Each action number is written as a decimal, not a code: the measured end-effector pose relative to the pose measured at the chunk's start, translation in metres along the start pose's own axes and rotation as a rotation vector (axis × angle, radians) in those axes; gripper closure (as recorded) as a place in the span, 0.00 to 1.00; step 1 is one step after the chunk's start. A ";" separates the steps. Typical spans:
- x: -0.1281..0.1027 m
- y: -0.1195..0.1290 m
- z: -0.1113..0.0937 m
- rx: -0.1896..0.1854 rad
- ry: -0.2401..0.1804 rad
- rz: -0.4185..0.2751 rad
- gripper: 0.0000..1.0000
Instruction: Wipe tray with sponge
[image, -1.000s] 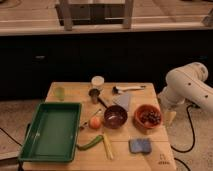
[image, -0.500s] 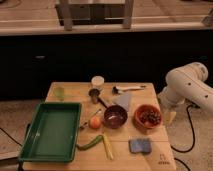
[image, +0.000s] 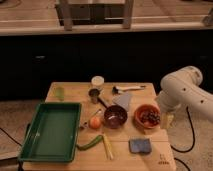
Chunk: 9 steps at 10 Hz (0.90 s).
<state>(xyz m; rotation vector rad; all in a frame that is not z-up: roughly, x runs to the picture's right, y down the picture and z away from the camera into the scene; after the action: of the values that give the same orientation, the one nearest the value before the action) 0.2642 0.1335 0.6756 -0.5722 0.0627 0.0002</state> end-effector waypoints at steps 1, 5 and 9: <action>-0.005 0.003 0.002 -0.001 0.008 -0.014 0.20; -0.010 0.014 0.012 -0.006 0.018 -0.052 0.20; -0.033 0.032 0.025 -0.012 0.024 -0.112 0.20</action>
<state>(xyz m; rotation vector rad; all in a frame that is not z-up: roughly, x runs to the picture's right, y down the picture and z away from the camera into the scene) 0.2322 0.1743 0.6813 -0.5873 0.0545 -0.1152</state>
